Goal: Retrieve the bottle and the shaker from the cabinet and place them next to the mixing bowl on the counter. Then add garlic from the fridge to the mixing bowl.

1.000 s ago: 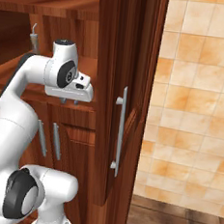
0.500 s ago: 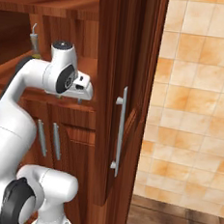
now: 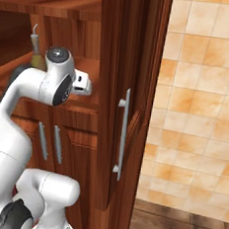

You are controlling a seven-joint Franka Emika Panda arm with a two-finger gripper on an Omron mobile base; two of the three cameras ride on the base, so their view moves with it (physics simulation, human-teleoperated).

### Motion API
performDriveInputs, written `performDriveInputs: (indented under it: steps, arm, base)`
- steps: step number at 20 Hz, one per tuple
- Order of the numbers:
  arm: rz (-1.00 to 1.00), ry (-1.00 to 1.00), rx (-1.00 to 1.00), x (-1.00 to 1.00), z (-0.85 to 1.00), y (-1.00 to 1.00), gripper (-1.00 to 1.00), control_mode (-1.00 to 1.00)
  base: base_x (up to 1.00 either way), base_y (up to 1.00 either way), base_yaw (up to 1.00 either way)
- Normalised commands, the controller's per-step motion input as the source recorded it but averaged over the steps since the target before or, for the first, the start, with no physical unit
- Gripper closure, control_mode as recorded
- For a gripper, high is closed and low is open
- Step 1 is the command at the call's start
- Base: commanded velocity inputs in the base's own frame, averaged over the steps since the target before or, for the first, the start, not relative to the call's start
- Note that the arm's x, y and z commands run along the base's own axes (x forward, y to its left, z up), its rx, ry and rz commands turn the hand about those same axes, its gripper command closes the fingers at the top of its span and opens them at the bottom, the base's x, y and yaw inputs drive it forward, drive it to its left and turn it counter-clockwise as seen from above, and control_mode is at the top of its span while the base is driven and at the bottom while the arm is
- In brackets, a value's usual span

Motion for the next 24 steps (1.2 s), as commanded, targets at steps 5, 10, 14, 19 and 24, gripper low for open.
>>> performDriveInputs:
  steps: [5, 10, 14, 19, 24]
  arm:
    - [0.08, -0.08, 0.00, 0.25, 0.33, 0.12, -1.00, -1.00]
    - [0.07, 0.00, 0.00, 0.35, 0.17, 0.18, -1.00, -1.00]
    - [0.01, 0.00, 0.00, 0.36, 0.01, 0.00, -1.00, -1.00]
    - [0.00, 0.00, 0.00, 0.28, 0.01, 0.00, -1.00, -1.00]
    - [0.00, 0.00, 0.00, 0.35, 0.02, 0.07, -1.00, -1.00]
  base:
    - [0.00, 0.00, 0.00]
    - [0.00, 0.00, 0.00]
    - [0.00, 0.00, 0.00]
    - [0.00, 0.00, 0.00]
    - [0.00, 0.00, 0.00]
